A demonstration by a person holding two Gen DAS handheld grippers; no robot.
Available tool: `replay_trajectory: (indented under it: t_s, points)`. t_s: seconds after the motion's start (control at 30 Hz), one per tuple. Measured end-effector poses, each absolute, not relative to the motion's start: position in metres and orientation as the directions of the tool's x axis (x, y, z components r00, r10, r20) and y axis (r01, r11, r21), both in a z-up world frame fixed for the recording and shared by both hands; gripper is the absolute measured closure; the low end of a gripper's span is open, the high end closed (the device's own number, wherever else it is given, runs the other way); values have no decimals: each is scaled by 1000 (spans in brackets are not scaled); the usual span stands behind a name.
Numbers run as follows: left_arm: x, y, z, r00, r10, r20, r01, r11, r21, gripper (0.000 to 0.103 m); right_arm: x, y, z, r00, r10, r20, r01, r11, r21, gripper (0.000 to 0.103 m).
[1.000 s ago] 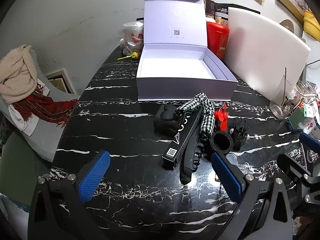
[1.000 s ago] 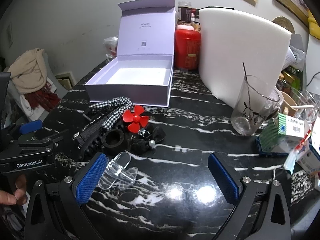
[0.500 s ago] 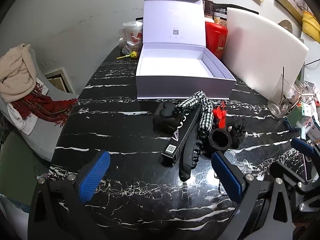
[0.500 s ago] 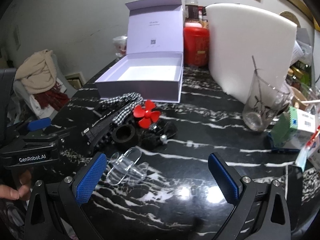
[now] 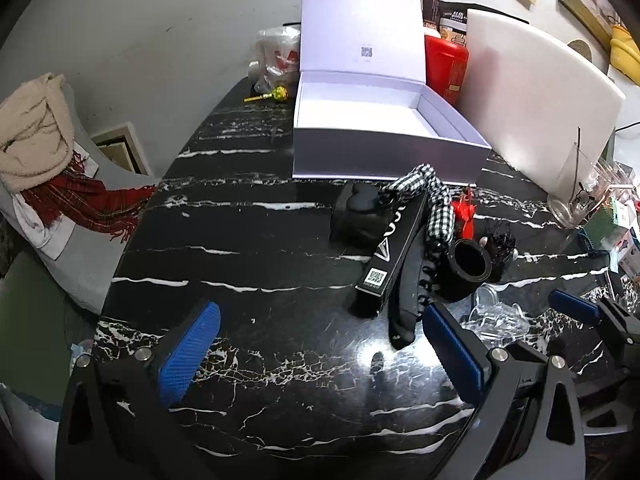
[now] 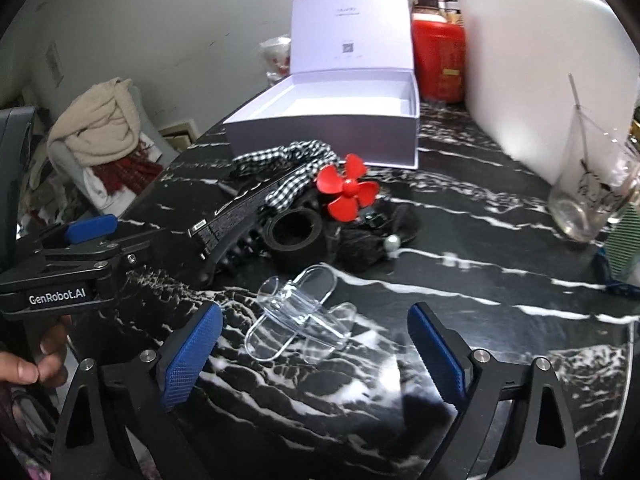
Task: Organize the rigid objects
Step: 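Grasp the clear plastic airplane piece with the right gripper while the left gripper approaches the black rubber ring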
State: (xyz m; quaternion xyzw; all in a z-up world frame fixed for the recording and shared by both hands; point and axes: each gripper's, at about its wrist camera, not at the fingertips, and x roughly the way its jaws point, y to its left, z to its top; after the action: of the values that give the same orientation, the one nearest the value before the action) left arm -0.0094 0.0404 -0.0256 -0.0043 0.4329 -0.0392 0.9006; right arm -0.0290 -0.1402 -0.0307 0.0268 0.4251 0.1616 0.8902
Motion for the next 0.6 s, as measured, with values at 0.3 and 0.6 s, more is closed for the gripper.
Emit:
replay_trajectory:
  t_s: [0.3, 0.6]
  points:
    - [-1, 36, -32, 610, -89, -787, 99, 994, -36, 0, -17, -133, -48, 557, 320, -767, -285, 940, 186, 26]
    - [2, 16, -26, 629, -153, -762, 170, 984, -56, 0, -18, -144, -47, 568, 311, -762, -298, 941, 162, 67]
